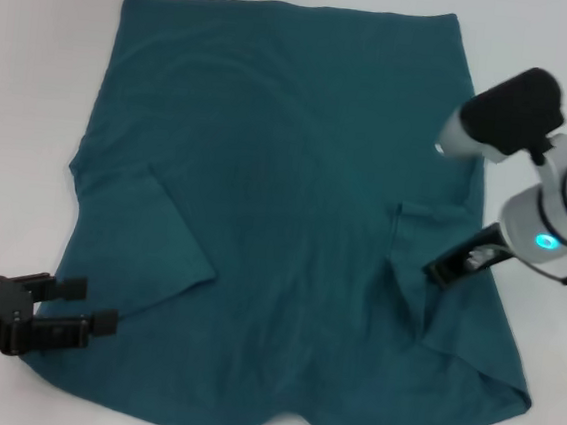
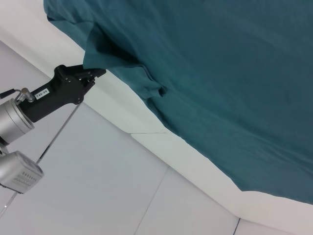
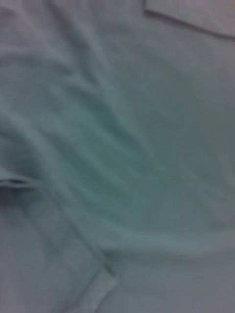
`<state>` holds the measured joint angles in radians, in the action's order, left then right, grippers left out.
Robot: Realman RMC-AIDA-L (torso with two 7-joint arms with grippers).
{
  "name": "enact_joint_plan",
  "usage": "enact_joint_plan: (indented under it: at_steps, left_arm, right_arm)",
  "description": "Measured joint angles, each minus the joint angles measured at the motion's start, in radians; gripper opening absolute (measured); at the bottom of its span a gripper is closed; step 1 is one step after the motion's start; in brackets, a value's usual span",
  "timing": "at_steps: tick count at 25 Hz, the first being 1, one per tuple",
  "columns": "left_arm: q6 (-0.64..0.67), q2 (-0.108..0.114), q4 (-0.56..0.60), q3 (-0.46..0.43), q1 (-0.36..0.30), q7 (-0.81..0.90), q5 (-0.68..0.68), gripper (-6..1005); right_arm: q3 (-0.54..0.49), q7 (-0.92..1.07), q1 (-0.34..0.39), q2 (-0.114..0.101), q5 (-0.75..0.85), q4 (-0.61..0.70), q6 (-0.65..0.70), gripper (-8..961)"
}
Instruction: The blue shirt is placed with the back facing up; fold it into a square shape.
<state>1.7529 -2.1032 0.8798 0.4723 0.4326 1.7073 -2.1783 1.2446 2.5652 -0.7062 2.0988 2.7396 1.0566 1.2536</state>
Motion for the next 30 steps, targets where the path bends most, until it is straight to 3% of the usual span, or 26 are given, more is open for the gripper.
enact_joint_plan:
  at_steps: [6, 13, 24, 30]
  left_arm:
    - [-0.007, 0.0, 0.001, 0.001, -0.001, 0.0, 0.0, 875]
    - [-0.023, 0.002, 0.002, 0.001, -0.002, -0.004, 0.0, 872]
    - [-0.049, 0.0, -0.002, 0.011, 0.001, -0.008, 0.0, 867]
    - [-0.052, 0.0, -0.002, 0.012, -0.001, -0.009, 0.0, 864]
  right_arm:
    - [0.037, -0.018, -0.081, -0.003, -0.087, -0.113, -0.027, -1]
    - [0.041, -0.014, -0.174, -0.001, -0.085, -0.257, -0.043, -1]
    - [0.047, -0.011, -0.167, -0.003, -0.123, -0.256, -0.031, -1]
    - [-0.029, 0.015, -0.066, -0.011, -0.09, -0.042, 0.039, 0]
